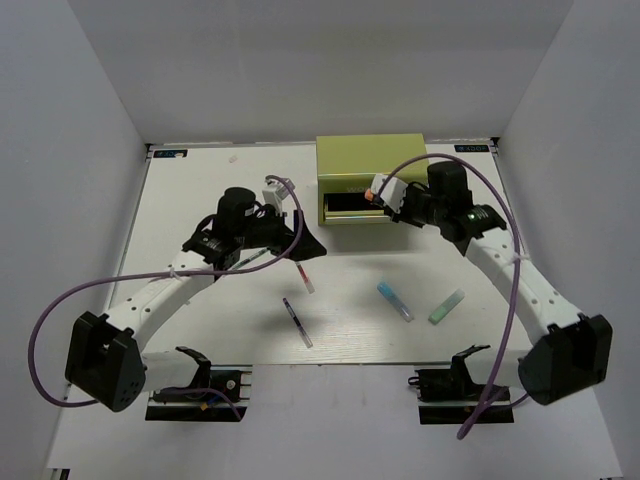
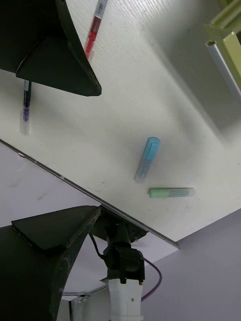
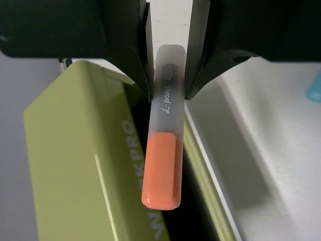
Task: Sort the stationery into containers
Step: Place the stationery into the container
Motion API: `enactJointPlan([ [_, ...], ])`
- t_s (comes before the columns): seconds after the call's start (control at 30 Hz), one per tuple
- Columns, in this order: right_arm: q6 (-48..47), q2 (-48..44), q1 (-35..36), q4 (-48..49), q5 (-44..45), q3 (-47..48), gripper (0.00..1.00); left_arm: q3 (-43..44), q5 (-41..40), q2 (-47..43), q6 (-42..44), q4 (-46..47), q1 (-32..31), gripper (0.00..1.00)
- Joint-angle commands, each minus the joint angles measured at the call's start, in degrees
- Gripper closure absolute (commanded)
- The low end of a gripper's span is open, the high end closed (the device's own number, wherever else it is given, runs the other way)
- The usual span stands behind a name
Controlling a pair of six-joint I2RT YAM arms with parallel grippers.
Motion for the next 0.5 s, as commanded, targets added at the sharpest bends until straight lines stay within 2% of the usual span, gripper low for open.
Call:
enactJointPlan([
  [0.0, -7.6, 4.4, -0.7, 4.8, 4.3, 5.3, 1.00, 3.1, 1.5, 1.1, 3.0, -1.4, -1.7, 0.00],
  [0.3, -16.4, 13.3, -0.8, 3.8, 2.6, 11.9, 1.00, 3.1, 0.4, 2.8, 3.0, 1.3, -5.3, 0.00],
  [0.47, -16.8, 18.6, -0.8, -2.6, 1.4, 18.3, 1.00, 5.2, -1.8, 3.3, 5.7, 0.0, -8.0, 0.00],
])
